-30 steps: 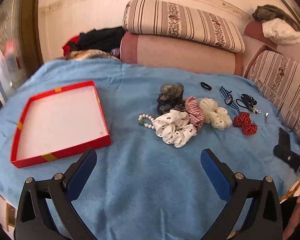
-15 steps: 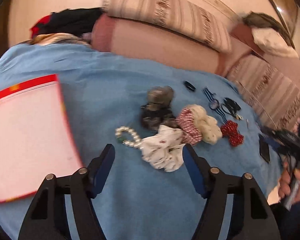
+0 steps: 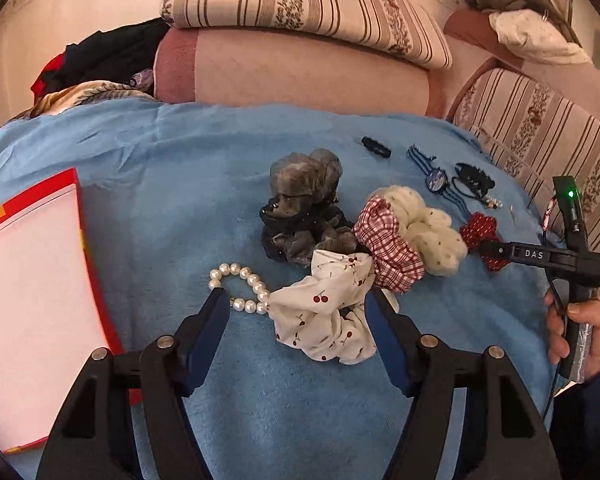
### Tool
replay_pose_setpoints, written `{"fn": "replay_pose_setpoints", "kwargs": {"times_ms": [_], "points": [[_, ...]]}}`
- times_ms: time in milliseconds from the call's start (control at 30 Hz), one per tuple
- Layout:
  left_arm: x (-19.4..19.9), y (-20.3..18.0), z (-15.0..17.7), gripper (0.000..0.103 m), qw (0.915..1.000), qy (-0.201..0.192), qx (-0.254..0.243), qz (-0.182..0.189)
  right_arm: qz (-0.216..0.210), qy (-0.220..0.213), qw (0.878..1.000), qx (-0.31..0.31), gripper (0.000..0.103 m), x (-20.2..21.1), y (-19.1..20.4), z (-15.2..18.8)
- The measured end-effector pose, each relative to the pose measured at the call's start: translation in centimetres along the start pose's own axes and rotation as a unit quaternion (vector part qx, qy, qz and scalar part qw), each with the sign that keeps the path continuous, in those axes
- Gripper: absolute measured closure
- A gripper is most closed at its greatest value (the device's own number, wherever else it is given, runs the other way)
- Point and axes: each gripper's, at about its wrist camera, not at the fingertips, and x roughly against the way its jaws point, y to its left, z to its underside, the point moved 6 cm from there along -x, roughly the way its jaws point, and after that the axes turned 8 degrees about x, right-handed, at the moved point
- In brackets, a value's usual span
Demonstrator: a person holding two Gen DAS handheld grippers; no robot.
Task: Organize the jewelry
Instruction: 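Close left tool on white cherry scrunchie while right tool grips red dotted scrunchie, then carry both held scrunchies over to the red-rimmed box and lower them inside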
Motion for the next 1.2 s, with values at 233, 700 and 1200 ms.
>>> {"fn": "replay_pose_setpoints", "kwargs": {"times_ms": [233,700,1200], "points": [[-1.6,-0.9,-0.1,0.036,0.9997,0.006,-0.024,-0.001,-0.019,-0.034,0.999,-0.016,0.088,2.3,-0.2,0.3],[-2.6,-1.6,0.5,0.093,0.9987,0.007,-0.048,-0.013,-0.081,-0.109,0.991,-0.009,0.088,6.4,2.9,0.2],[2.6,-0.8,-2.0,0.093,0.9956,-0.086,-0.028,-0.023,-0.114,-0.17,0.976,0.077,0.088,9.3,9.9,0.7]]}}
